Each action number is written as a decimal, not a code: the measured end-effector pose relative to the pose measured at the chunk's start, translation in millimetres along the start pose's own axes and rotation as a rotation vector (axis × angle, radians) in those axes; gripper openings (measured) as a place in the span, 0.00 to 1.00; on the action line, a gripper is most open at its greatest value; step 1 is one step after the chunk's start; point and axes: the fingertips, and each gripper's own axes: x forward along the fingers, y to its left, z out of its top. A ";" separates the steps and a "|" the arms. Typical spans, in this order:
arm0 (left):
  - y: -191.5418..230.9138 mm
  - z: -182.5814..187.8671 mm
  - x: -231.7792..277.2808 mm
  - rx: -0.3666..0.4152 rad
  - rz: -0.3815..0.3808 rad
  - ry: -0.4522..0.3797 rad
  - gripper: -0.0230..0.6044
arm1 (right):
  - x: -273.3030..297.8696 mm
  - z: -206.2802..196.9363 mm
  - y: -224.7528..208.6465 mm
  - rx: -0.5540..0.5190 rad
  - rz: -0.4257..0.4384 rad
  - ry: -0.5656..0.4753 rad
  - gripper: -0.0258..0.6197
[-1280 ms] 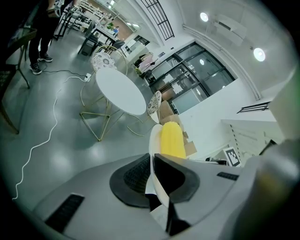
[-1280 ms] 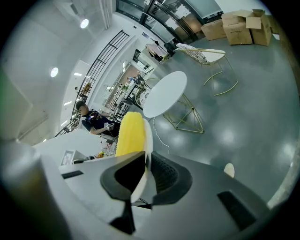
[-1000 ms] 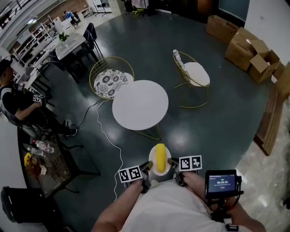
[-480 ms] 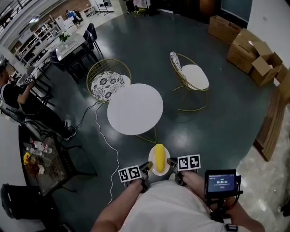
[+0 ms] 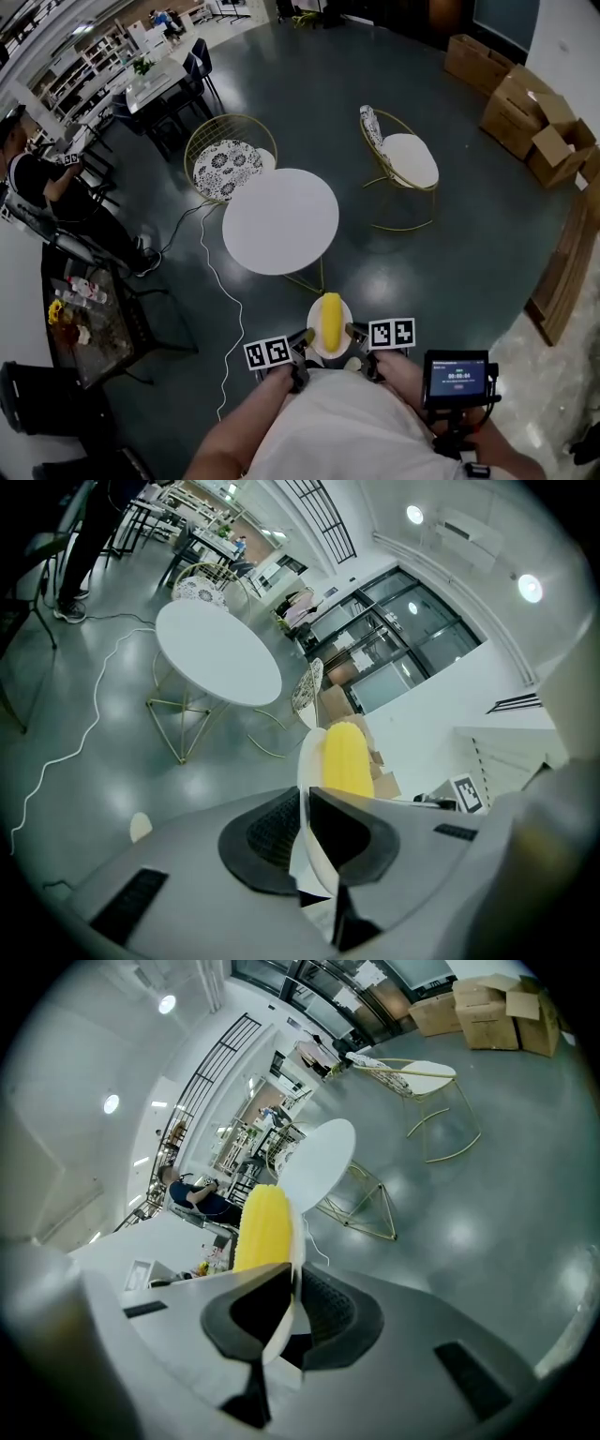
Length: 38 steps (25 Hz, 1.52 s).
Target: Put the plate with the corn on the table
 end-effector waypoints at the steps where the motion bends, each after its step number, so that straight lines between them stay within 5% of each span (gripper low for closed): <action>1: 1.5 1.0 -0.7 -0.002 0.003 -0.001 0.09 | 2.2 0.2 0.4 0.002 0.003 0.003 0.11; 15: 21.2 40.3 20.0 -0.001 -0.012 0.035 0.09 | 33.0 32.2 -2.9 0.019 -0.023 0.003 0.11; 38: 49.2 174.6 67.3 0.022 -0.062 0.079 0.09 | 108.9 148.3 6.1 0.024 -0.079 -0.033 0.11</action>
